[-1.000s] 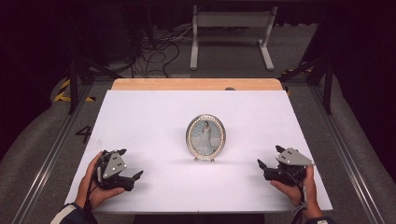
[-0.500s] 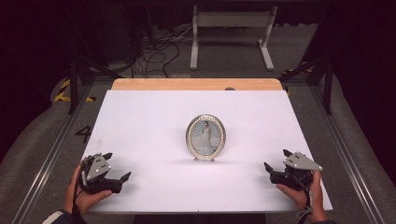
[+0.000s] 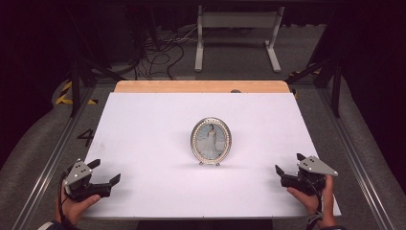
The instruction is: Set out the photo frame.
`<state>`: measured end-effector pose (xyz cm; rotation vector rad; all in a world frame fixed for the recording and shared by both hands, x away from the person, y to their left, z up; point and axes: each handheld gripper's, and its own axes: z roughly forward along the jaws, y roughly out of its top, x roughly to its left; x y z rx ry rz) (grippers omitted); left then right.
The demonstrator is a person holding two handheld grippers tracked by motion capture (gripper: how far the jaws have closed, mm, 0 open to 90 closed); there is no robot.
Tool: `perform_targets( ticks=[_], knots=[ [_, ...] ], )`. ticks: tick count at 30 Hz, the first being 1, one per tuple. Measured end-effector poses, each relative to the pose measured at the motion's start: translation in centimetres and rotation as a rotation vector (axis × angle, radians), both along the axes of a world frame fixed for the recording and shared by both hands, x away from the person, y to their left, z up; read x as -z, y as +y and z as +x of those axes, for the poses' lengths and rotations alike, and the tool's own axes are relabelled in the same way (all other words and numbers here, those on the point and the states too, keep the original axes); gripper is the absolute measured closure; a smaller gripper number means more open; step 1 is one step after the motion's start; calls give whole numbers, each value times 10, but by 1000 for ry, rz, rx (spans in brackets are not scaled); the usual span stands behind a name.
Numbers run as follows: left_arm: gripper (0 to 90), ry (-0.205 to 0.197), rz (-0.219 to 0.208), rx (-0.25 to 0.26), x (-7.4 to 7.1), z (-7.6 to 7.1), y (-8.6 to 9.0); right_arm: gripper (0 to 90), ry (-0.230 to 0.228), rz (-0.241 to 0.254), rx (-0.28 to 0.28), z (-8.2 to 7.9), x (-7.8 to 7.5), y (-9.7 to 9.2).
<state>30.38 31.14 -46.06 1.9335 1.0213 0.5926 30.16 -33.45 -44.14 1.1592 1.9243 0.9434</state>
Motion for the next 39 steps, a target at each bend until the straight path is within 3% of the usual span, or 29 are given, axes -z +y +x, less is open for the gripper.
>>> perform_targets(
  ticks=[2, 10, 22, 39],
  knots=[
    [75, 1, 1, -2, 0, 0, 0, 143, 2, 0, 21, 0, 1, -1],
    [75, 1, 42, 5, 1, -1, -4, 142, -11, 22, 22, 0, 0, -2],
    [75, 1, 67, 11, 1, -2, -9, 143, -17, 7, 34, 1, 0, -4],
    [74, -9, 131, 41, 1, 1, -16, 142, -9, -1, 6, 2, 3, 0]
  ],
)
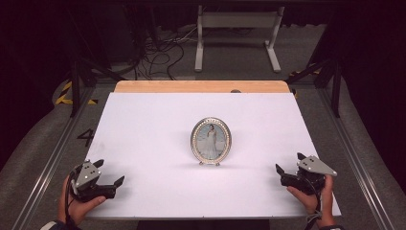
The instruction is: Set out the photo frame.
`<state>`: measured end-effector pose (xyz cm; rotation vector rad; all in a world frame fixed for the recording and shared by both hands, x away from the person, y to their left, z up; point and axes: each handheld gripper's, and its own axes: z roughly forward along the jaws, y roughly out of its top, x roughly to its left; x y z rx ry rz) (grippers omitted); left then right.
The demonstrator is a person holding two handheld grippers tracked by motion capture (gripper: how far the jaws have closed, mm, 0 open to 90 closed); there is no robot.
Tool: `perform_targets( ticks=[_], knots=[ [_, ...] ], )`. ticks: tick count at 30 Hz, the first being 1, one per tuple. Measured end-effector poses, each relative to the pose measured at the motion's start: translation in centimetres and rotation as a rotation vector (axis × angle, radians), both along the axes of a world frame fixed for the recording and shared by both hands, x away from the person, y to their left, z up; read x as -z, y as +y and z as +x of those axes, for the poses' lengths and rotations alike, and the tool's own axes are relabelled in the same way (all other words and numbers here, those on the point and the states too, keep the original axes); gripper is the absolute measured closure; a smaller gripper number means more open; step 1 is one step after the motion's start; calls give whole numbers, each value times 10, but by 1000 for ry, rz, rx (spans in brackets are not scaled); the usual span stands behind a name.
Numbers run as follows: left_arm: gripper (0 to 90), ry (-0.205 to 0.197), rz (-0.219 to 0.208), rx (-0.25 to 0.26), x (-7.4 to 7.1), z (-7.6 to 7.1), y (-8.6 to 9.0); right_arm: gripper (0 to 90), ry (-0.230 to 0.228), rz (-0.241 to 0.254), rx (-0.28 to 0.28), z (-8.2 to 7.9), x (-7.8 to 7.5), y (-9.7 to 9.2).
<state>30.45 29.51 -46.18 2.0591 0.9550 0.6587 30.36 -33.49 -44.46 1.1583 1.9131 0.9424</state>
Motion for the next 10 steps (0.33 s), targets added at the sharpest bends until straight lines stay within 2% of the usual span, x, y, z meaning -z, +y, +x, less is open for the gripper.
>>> perform_targets(
  ticks=[5, 10],
  knots=[
    [72, 18, 16, 8, 2, 4, -2, 142, -3, -2, 12, 0, 0, -1],
    [68, 17, 26, 9, 2, 4, -4, 142, 4, 0, 16, 1, 2, -2]
  ],
)
